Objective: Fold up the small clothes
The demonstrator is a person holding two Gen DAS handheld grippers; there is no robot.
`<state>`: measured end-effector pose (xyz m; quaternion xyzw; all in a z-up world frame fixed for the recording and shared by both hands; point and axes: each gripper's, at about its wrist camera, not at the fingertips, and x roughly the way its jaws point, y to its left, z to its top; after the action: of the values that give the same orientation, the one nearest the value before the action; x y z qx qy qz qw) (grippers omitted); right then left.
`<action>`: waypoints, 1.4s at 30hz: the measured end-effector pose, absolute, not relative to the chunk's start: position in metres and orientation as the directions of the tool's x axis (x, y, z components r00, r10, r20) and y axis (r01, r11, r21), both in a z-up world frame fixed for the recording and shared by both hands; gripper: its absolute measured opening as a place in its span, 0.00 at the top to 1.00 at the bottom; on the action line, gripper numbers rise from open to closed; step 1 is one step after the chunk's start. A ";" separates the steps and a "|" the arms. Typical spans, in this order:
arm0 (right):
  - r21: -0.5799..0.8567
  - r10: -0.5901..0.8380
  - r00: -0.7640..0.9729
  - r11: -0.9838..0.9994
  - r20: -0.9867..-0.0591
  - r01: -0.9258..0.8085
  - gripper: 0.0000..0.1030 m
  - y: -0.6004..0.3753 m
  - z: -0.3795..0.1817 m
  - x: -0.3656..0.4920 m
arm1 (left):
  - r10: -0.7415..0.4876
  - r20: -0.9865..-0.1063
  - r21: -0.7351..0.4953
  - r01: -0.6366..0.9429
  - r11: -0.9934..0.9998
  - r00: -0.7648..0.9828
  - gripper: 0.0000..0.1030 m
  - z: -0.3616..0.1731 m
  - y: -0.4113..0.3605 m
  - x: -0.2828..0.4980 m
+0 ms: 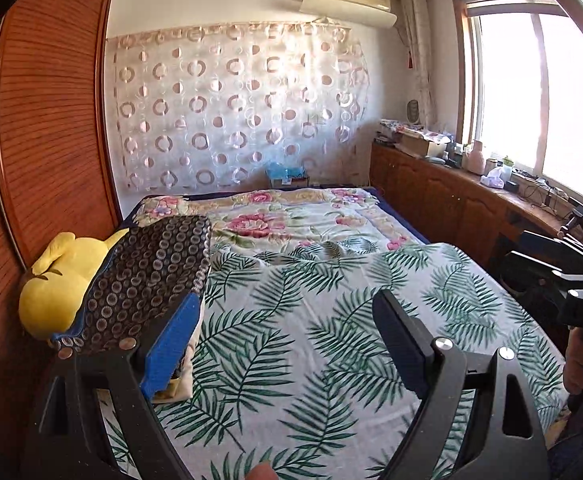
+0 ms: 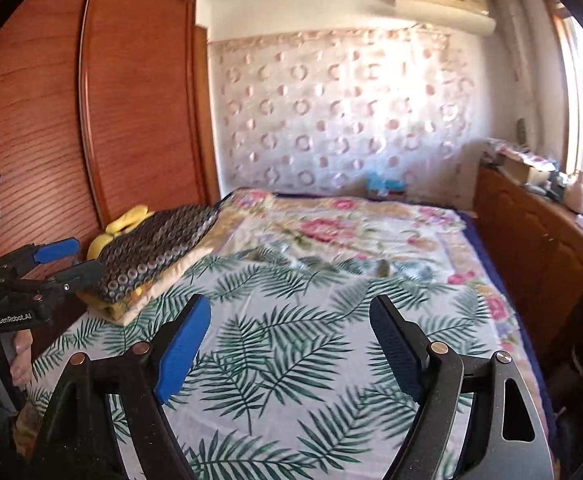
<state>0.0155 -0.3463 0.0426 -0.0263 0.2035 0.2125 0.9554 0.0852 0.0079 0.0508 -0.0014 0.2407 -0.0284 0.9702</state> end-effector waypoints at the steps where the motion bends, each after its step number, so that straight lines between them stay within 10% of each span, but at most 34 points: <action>1: 0.035 0.386 0.836 0.914 -0.390 -0.405 0.19 -0.348 0.045 0.009 | -0.060 -0.461 -0.015 0.060 0.998 0.885 0.14 0.055 0.005 0.084; 42: 0.051 0.322 0.889 0.945 -0.327 -0.324 0.19 -0.318 0.026 -0.012 | -0.011 -0.399 -0.008 0.008 1.000 0.917 0.14 0.083 -0.002 0.057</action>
<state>-0.0117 -0.3183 0.0256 -0.0025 0.1676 0.1660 0.9718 0.0569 -0.0020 0.0825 -0.0029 0.2036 -0.0049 0.9790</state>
